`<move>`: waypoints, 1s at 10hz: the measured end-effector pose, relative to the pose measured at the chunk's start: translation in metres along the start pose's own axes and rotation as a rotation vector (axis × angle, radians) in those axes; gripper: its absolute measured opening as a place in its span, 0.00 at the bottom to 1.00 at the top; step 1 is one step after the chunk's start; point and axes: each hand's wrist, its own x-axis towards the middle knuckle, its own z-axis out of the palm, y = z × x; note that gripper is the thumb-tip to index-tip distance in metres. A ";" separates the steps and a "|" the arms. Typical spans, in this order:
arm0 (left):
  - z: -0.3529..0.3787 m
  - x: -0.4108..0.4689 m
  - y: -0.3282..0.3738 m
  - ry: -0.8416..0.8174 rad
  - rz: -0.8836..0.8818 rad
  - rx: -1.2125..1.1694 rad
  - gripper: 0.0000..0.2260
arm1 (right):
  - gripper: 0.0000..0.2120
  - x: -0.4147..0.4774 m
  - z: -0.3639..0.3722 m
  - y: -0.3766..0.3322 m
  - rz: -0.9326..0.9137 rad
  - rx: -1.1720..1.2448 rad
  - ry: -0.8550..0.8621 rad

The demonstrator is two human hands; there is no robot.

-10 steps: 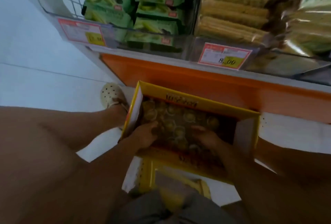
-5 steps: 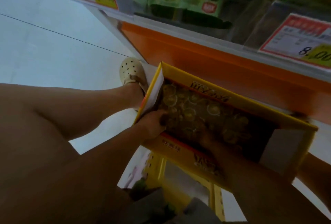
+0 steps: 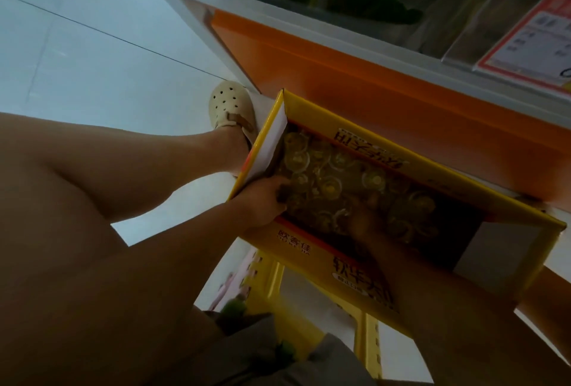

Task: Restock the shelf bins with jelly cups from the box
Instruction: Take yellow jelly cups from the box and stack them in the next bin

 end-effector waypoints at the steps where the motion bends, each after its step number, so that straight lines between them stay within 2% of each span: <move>1: 0.000 -0.001 -0.002 0.015 -0.015 -0.016 0.23 | 0.32 0.000 0.012 0.001 -0.047 -0.108 0.029; 2: 0.002 0.000 -0.004 0.018 -0.016 -0.032 0.22 | 0.32 -0.007 0.024 0.001 -0.004 -0.048 0.129; 3: 0.003 0.002 -0.005 0.011 -0.013 -0.049 0.22 | 0.28 -0.004 0.024 0.000 0.024 0.135 0.124; 4: 0.004 0.003 -0.005 -0.007 -0.023 -0.059 0.23 | 0.26 -0.009 0.012 -0.001 0.076 0.216 0.162; 6: 0.006 0.011 -0.004 -0.043 -0.014 -0.039 0.22 | 0.12 -0.015 -0.009 0.018 0.057 0.150 0.122; 7: 0.010 0.017 -0.005 -0.066 -0.020 -0.068 0.22 | 0.12 -0.025 -0.006 0.026 0.039 0.078 0.127; 8: 0.011 0.020 -0.004 -0.034 -0.015 -0.082 0.23 | 0.24 -0.037 -0.001 0.023 0.004 0.047 0.061; 9: 0.014 0.022 -0.010 -0.031 -0.025 -0.145 0.22 | 0.28 -0.033 0.012 0.027 0.051 0.280 0.169; 10: 0.014 0.021 -0.010 -0.014 -0.040 -0.174 0.19 | 0.16 -0.021 0.023 0.026 0.114 0.623 0.217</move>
